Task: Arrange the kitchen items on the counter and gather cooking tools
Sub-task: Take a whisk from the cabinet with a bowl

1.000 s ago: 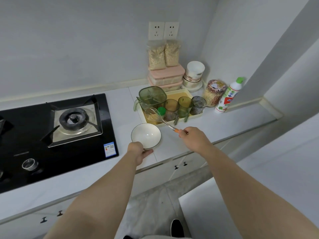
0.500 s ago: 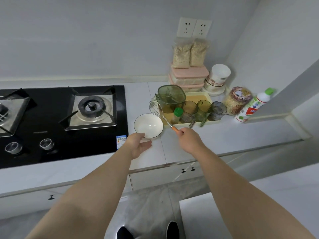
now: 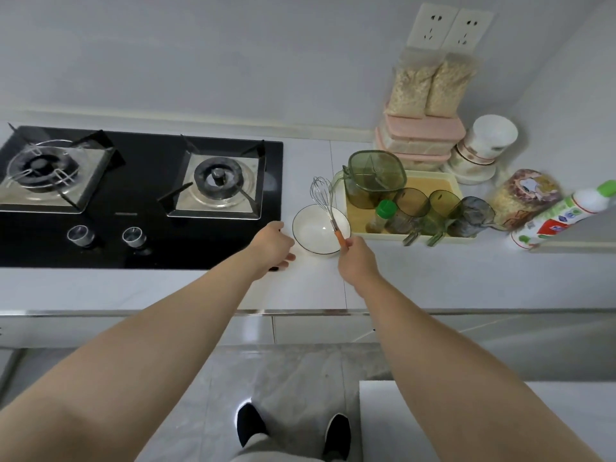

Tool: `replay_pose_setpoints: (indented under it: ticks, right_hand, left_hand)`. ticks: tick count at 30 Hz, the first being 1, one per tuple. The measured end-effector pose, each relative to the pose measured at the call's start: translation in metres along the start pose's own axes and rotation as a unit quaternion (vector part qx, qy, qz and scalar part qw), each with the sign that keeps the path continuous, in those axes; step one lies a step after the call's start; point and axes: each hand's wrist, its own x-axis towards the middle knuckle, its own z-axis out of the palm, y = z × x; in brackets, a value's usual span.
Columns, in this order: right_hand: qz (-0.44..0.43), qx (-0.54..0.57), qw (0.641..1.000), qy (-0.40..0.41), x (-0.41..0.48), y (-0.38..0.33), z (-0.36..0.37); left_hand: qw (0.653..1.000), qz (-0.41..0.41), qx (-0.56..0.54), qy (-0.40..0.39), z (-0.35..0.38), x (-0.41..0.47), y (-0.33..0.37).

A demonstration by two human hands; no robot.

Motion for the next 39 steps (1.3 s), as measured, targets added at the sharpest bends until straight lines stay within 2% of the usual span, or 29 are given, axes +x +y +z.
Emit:
replay_pose_setpoints:
  ticks: [11,16,23,29,34,39]
  right_hand:
    - [-0.011,-0.004,1.000,0.004,0.000,0.000,0.005]
    - [-0.003,-0.023,1.000,-0.005,-0.004,0.003,-0.008]
    - [-0.011,-0.034,0.999,-0.027,-0.016,0.006,-0.034]
    - [-0.032,-0.030,0.999,-0.005,-0.030,0.003,-0.052]
    - [-0.076,0.007,0.994,0.072,-0.044,-0.013,-0.075]
    - [-0.148,0.082,0.971,0.169,-0.064,-0.049,-0.126]
  left_hand:
    - [0.999,0.030,-0.005,0.009,0.004,-0.004,0.007]
    - [0.997,0.055,0.046,0.022,0.009,-0.011,0.013]
    - [0.996,0.061,0.064,0.028,0.019,-0.027,0.028]
    - [0.990,0.090,0.105,0.035,0.027,-0.045,0.044]
    - [0.975,0.170,0.138,0.040,0.034,-0.069,0.066]
    - [0.925,0.325,0.175,0.088,0.041,-0.108,0.115]
